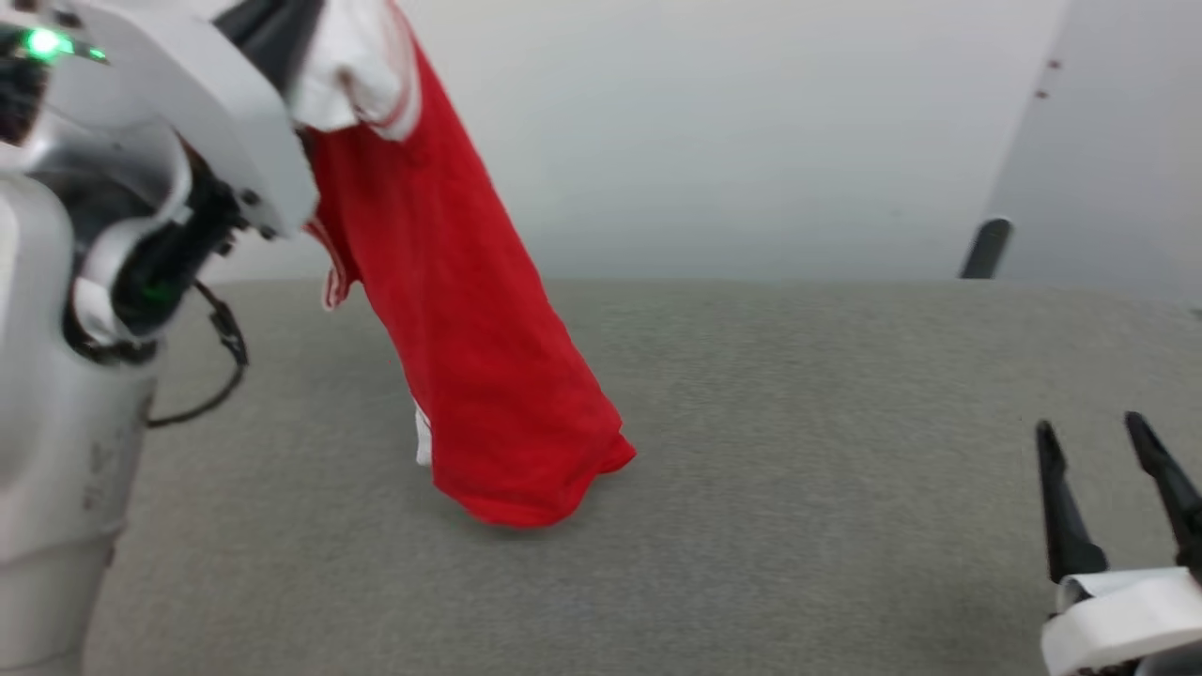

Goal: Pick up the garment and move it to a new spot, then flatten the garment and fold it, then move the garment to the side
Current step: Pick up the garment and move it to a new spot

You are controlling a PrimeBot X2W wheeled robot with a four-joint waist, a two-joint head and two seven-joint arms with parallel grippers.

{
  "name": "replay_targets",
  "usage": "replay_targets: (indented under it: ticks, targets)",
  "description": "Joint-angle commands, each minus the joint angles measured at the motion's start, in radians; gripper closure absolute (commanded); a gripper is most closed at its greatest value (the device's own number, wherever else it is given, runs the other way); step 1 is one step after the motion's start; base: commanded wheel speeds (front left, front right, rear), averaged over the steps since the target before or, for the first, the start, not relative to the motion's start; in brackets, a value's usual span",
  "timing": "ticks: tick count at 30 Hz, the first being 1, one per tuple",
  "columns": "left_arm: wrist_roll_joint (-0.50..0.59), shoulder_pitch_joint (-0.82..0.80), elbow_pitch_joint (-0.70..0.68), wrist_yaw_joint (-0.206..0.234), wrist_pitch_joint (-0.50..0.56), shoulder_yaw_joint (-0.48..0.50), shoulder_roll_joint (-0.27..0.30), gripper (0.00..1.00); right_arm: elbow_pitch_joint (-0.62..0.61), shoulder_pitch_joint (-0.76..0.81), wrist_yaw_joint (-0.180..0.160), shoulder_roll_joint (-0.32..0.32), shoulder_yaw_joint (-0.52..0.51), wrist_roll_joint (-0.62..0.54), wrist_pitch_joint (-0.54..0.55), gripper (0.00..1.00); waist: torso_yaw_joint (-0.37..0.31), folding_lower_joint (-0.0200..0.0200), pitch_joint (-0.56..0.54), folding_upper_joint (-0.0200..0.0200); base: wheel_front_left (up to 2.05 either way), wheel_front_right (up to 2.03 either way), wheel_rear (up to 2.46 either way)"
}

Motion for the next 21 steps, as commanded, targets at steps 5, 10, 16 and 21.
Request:
replay_targets:
  ticks: [5,10,16,21]
  targets:
    - [-0.025,0.045,-0.085,0.023,0.014,-0.022,-0.035,1.0,-0.003,0.029,0.0,0.009,-0.057,-0.027,-0.001,0.0,-0.117,-0.0001,0.024,0.0,0.0,0.0,0.0]
    - [-0.021,0.085,-0.12,0.041,0.028,-0.051,-0.055,1.0,0.002,0.035,0.0,0.018,-0.077,-0.031,-0.002,0.0,-0.155,-0.0001,0.039,0.0,0.0,0.0,0.0]
    - [-0.022,0.158,-0.119,0.051,0.026,-0.096,-0.082,1.0,0.027,0.045,0.0,0.029,-0.08,-0.032,-0.009,0.0,-0.197,-0.0001,0.065,0.0,0.0,0.0,0.0]
    - [-0.027,0.224,-0.082,0.05,0.017,-0.127,-0.096,1.0,0.068,0.039,0.0,0.034,-0.076,-0.027,-0.027,0.0,-0.221,-0.0001,0.082,0.0,0.0,0.0,0.0]
